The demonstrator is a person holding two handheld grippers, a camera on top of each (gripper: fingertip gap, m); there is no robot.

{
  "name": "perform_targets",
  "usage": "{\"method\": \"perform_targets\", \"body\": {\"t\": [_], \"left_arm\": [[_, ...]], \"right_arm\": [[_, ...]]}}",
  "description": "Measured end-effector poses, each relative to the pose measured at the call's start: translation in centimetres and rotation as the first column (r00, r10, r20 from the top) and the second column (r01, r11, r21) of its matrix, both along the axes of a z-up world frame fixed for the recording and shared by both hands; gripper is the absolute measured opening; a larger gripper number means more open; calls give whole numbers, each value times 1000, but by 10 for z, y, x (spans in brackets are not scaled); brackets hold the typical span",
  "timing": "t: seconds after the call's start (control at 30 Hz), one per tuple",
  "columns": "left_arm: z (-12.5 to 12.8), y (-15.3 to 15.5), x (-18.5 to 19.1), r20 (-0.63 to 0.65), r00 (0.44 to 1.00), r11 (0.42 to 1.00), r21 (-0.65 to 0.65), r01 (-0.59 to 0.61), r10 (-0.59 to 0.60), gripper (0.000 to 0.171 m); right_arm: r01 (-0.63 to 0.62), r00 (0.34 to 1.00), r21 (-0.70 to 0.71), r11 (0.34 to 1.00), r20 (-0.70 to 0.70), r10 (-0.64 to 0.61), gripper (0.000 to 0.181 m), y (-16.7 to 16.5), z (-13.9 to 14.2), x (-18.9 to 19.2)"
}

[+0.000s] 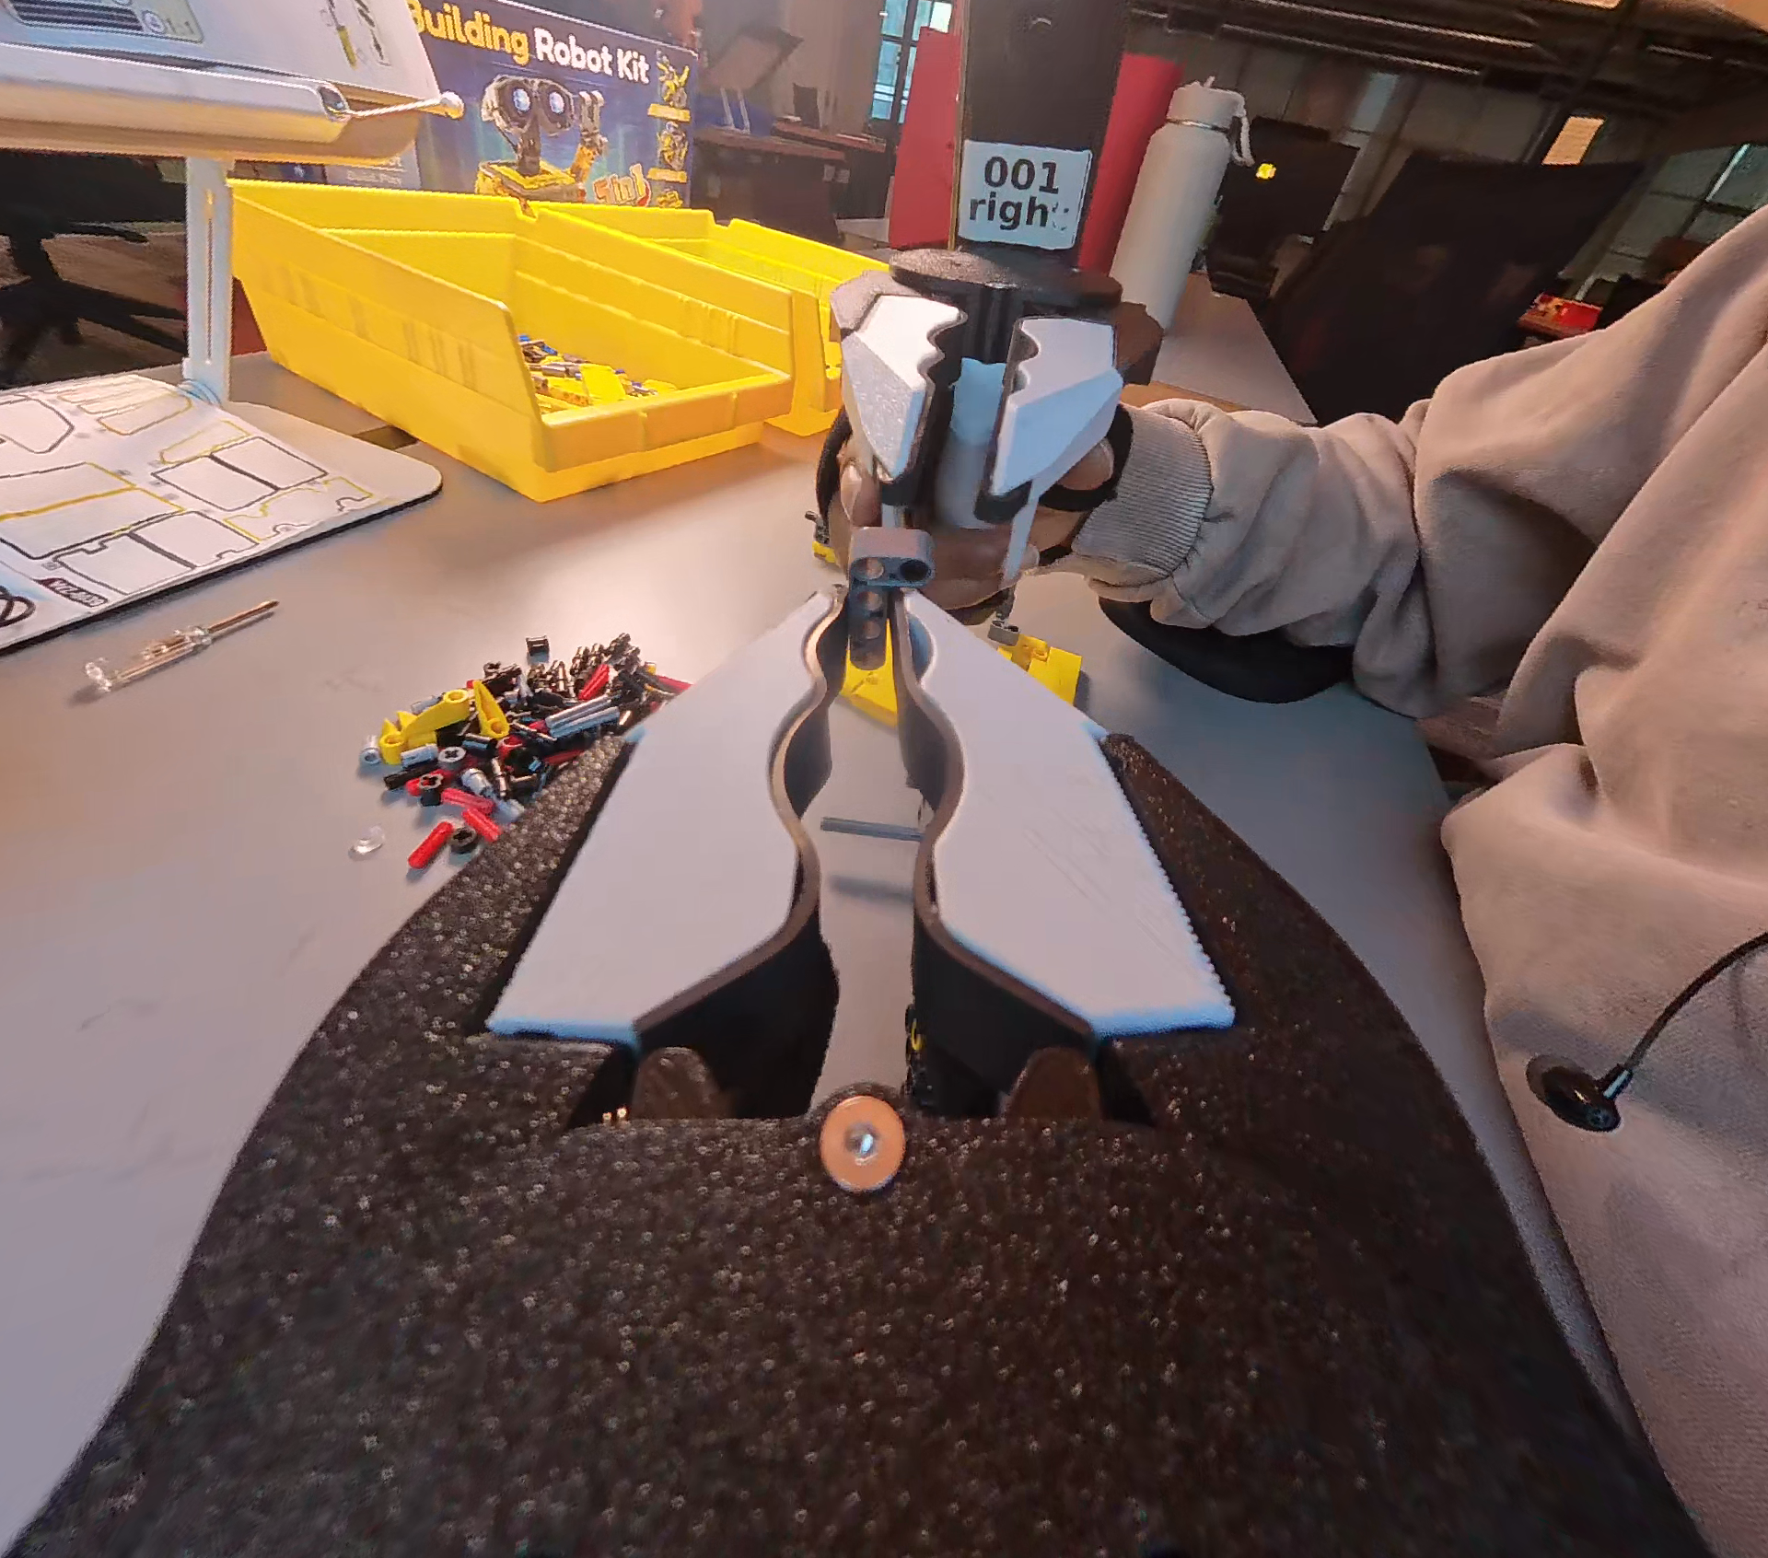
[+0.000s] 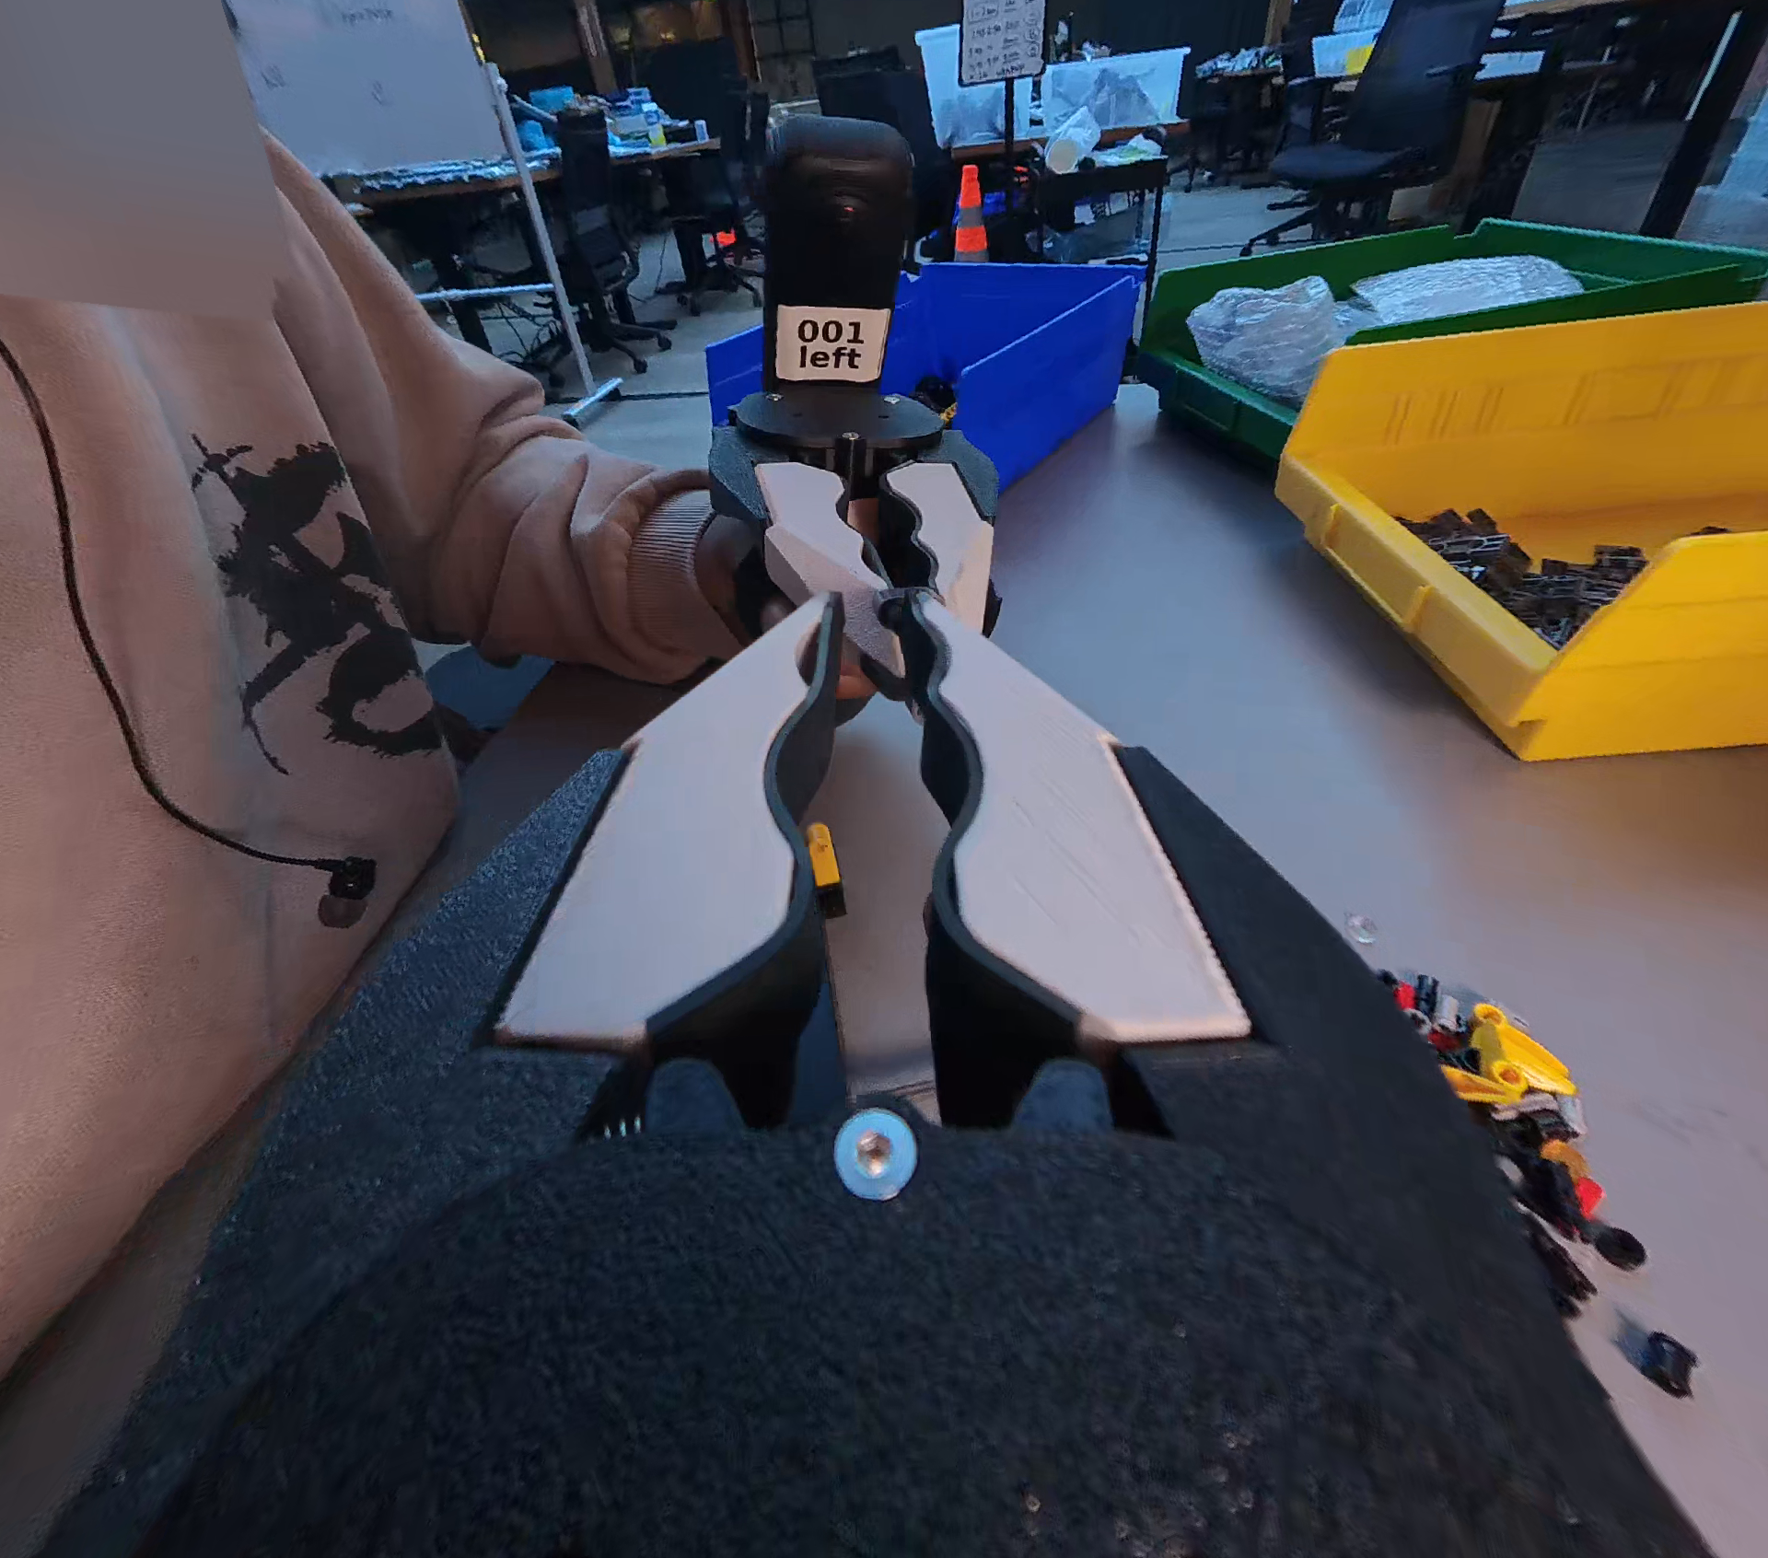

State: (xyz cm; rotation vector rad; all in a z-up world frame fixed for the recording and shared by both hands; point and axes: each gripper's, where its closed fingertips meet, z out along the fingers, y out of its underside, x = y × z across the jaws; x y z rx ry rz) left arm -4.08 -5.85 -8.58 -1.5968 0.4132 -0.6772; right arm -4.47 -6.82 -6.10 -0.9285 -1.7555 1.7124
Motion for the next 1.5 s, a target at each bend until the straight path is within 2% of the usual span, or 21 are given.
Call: {"method": "perform_targets", "body": {"t": [0.23, 0.3, 0.43, 0.5, 0.67, 0.8, 1.0, 1.13, 1.23, 1.33, 1.43, 1.5], "left_arm": [[0, -6, 14, 6, 997, 997, 4, 76, -76, 6], [3, -8, 16, 40, 995, 996, 7, 90, -90, 6], [11, -11, 20, 177, 974, 989, -8, 148, -144, 6], [17, -13, 20, 237, 958, 986, 3, 165, -161, 6], [24, -17, 21, 257, 948, 983, 26, 184, -185, 6], [26, -19, 24, 284, 936, 977, 30, 210, -209, 6], [26, -17, 20, 417, 880, 965, -30, 262, -226, 11], [28, -14, 13, 427, 883, 973, -28, 227, -194, 18], [33, -13, 5, 415, 894, 983, 3, 184, -169, 25], [42, -20, 5, 384, 901, 979, 56, 194, -201, 25], [35, -22, 13, 300, 930, 977, 34, 211, -212, 15], [37, -24, 17, 303, 926, 974, 42, 224, -226, 14]], "right_arm": [[-6, 1000, 60, 998, -22, 7, 10, -7, -3, 3], [-28, 998, 24, 999, -54, 30, 0, -12, 3, 6], [-66, 993, -58, 996, -97, 60, 0, -18, 11, 8], [-71, 990, -95, 993, -131, 59, 7, -17, 18, 10], [-50, 987, -92, 995, -155, 35, 10, -16, 23, 9], [-61, 985, -93, 994, -170, 44, 3, -21, 23, 9], [-4, 985, -184, 983, -172, -28, 2, -10, 30, 3], [19, 987, -292, 956, -146, -65, 2, 1, 37, 0], [21, 992, -274, 961, -118, -55, 2, -2, 31, -2], [-5, 996, -265, 964, -89, -19, 2, -11, 25, -3], [-33, 996, -282, 959, -84, 9, 3, -17, 25, -2], [-56, 995, -322, 945, -91, 28, 3, -20, 28, 0]]}}
